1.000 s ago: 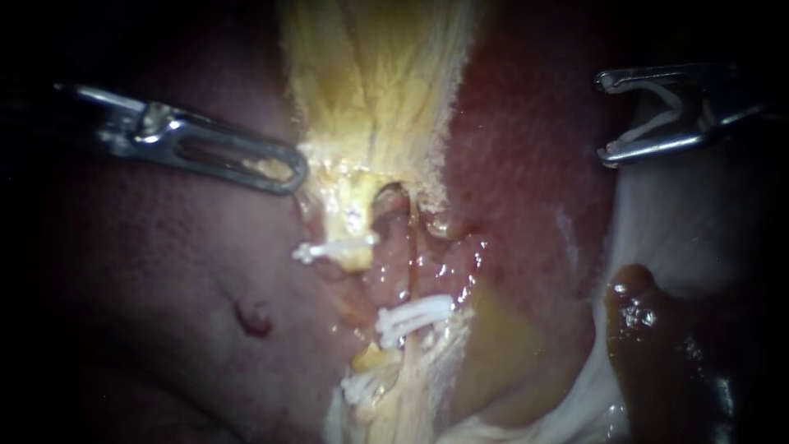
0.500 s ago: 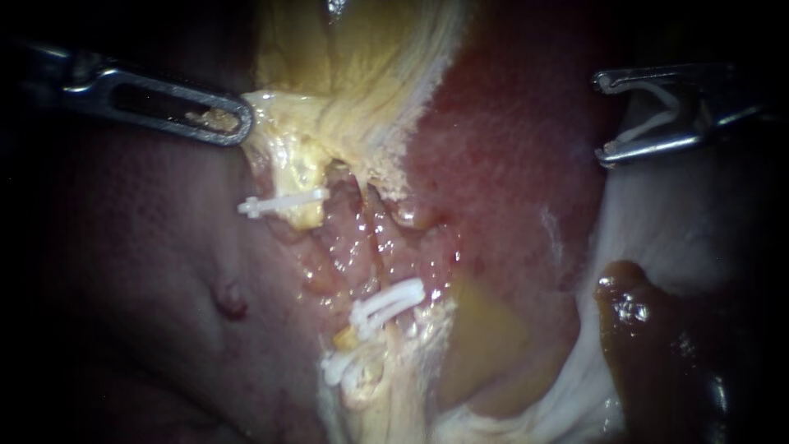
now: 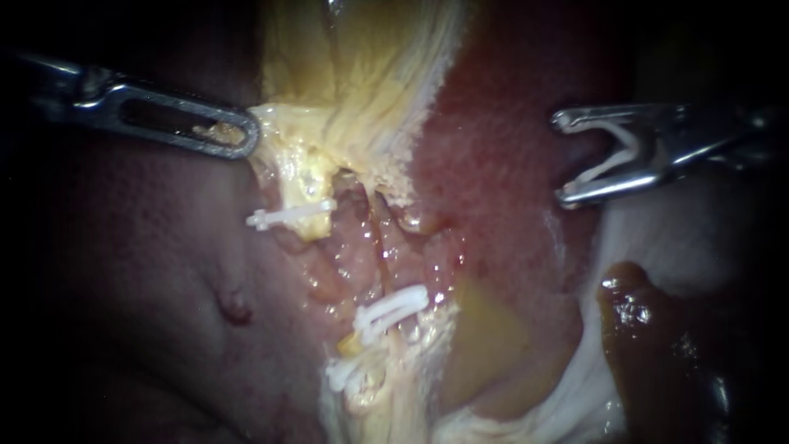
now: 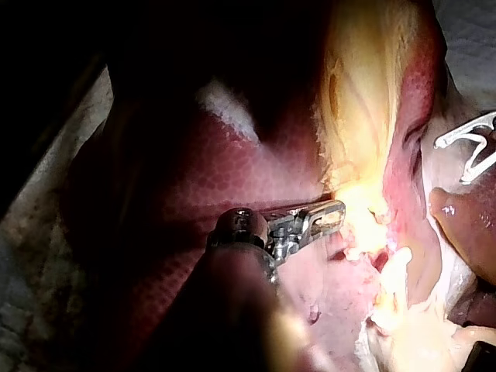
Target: Clipping third clip right tube
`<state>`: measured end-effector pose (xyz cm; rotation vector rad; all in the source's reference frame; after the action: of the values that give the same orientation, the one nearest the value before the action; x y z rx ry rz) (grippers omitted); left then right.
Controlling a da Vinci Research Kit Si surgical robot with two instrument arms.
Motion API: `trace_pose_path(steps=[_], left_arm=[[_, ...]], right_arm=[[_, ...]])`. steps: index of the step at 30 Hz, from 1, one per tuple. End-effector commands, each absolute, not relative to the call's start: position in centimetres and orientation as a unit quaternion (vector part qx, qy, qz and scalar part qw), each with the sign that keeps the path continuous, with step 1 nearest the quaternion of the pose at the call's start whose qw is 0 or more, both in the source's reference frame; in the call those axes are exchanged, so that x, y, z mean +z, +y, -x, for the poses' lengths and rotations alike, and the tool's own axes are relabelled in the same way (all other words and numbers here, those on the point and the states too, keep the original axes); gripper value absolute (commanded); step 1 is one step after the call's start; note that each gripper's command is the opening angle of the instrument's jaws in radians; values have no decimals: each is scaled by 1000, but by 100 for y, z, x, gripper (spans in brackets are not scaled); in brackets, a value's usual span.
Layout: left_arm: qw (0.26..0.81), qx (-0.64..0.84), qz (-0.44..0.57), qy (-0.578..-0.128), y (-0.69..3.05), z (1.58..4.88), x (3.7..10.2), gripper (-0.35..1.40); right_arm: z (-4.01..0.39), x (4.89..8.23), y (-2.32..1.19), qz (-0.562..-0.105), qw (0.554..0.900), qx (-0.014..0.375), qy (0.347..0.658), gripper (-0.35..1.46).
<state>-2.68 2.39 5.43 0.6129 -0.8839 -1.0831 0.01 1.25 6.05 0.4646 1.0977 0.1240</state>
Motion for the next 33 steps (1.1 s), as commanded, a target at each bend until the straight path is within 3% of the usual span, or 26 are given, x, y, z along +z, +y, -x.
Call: trace_pose_path(steps=[1,14,33], left_arm=[[723,-490,-277,-400,239,268,543,-35],[723,-490,-277,-400,237,270,545,-35],[723,-489,-279,-400,235,273,543,-35]], right_arm=[[-10,607,118,-225,823,59,518,50],[-80,623,67,-287,800,84,520,50],[-126,651,64,-317,783,143,516,50]])
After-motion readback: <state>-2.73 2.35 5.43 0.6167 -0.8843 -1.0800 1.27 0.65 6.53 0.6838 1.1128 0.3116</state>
